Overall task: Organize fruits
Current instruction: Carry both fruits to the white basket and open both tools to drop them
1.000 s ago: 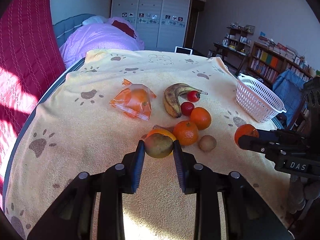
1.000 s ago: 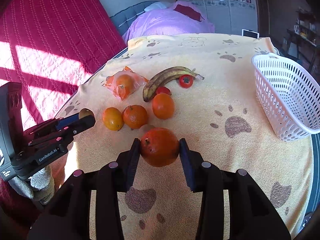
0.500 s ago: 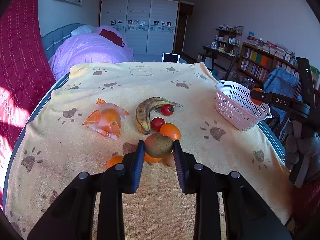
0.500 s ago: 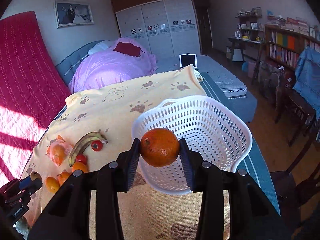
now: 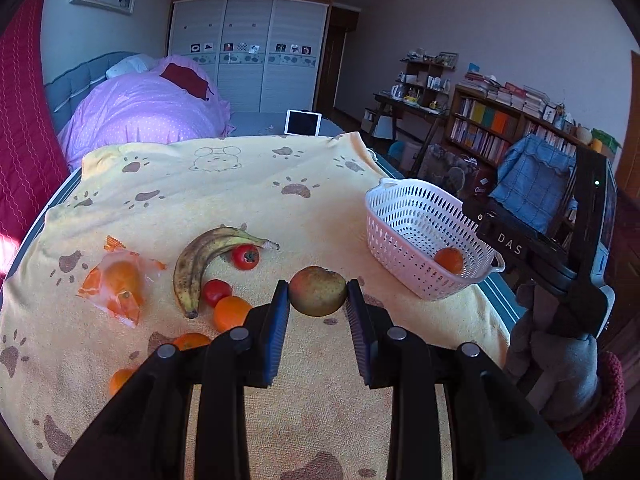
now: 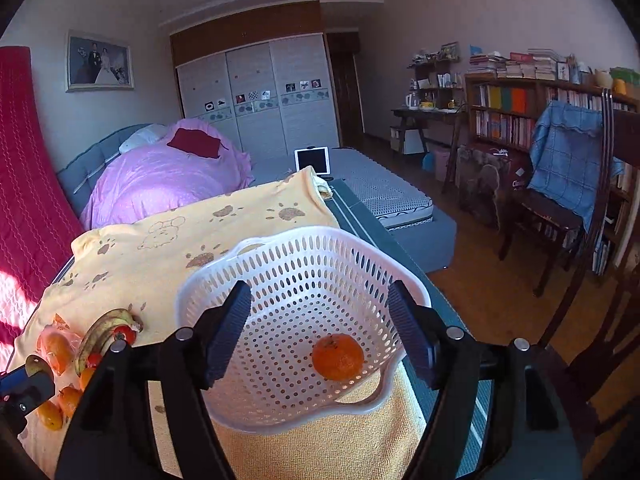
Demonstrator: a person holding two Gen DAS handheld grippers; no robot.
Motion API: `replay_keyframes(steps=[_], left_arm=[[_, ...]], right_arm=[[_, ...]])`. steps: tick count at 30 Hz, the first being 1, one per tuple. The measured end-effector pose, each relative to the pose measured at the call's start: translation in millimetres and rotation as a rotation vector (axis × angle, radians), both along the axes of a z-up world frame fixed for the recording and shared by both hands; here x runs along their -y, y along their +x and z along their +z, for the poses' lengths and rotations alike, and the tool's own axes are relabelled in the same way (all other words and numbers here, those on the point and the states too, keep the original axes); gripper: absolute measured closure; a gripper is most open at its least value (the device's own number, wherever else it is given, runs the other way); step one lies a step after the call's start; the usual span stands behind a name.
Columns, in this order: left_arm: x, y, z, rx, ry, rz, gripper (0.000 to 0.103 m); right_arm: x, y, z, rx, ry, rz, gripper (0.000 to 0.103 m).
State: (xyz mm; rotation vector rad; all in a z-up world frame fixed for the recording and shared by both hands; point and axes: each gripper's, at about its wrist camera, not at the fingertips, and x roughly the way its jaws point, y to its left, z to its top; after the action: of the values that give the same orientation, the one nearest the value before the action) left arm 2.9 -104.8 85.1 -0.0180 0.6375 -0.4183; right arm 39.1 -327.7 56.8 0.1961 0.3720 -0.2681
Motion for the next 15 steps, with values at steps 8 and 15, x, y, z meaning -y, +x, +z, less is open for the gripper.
replay_keyframes(steps=[8,15], left_arm=[[60.3,32.6,8.3,-0.011,-0.007,-0.096,0.074],[103.6,56.8,4.2,-0.050,-0.021,-0.153,0.074]], right_arm=[[29.0,-25.9,8.4,0.102,0.043,-0.192,0.021],[46.8,-24.4,3.5,0.070,0.092,-0.243,0.021]])
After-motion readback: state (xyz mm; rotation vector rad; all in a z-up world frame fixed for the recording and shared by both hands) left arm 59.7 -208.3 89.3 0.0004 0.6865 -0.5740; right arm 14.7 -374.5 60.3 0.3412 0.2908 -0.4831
